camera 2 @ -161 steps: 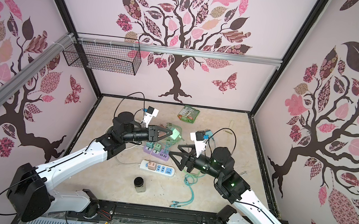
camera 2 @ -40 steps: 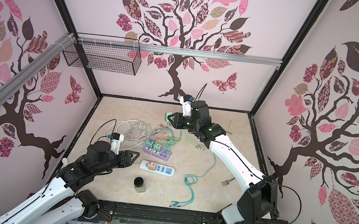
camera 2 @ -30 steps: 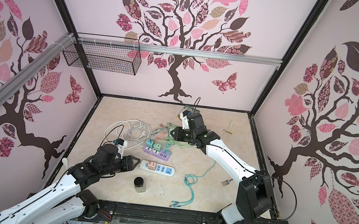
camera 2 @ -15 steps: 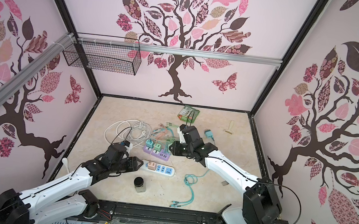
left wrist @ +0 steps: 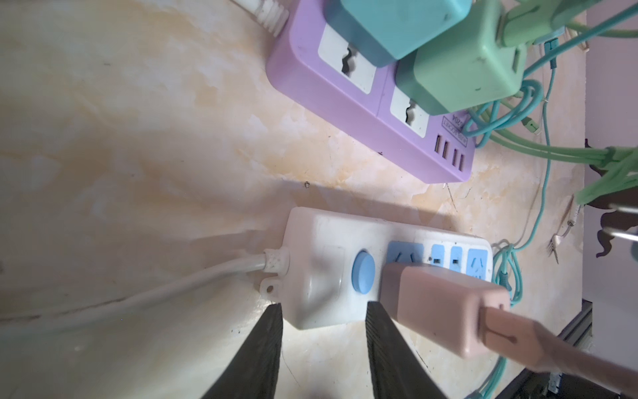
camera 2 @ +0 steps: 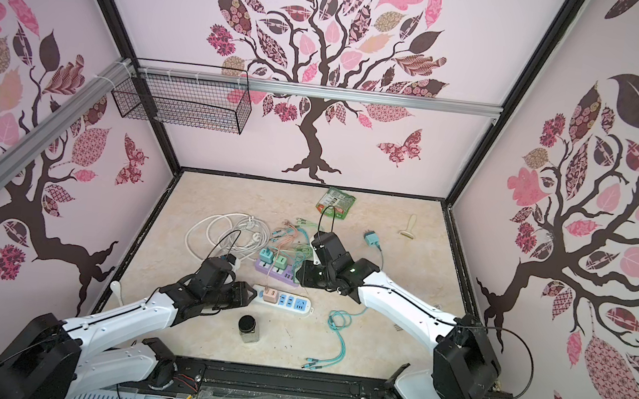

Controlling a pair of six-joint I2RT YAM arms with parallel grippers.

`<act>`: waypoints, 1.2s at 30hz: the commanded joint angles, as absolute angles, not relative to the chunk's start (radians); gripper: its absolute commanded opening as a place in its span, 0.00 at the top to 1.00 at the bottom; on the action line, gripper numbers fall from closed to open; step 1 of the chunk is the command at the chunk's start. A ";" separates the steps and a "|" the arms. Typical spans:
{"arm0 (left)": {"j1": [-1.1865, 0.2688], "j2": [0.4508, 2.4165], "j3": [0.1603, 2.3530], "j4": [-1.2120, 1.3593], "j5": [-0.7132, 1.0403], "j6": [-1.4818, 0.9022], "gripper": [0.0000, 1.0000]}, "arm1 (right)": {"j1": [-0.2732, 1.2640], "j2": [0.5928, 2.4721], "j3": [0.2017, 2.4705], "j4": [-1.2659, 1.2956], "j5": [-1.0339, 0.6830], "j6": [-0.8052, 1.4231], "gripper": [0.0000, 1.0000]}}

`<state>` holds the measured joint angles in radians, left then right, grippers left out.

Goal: Insert the plug
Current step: 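Carry the sage-green charger with the right gripper toward the white power strip, then align the charger's prongs over the blue socket beside the pink charger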

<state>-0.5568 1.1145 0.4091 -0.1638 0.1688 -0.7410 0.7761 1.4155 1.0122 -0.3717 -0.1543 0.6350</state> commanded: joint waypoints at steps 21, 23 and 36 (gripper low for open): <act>-0.553 1.168 0.383 -0.103 0.201 -0.726 0.64 | 0.929 1.445 1.016 -0.486 0.106 0.913 0.89; -0.553 1.167 0.381 -0.103 0.201 -0.727 0.64 | 0.941 1.453 1.017 -0.494 0.115 0.926 0.89; -0.553 1.164 0.360 -0.094 0.221 -0.723 0.65 | 0.982 1.547 1.054 -0.514 0.116 0.957 0.88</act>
<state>-0.5541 1.1660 0.3870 -0.1116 0.2043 -0.7334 0.9714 1.5215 1.0111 -0.4961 0.1043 0.9432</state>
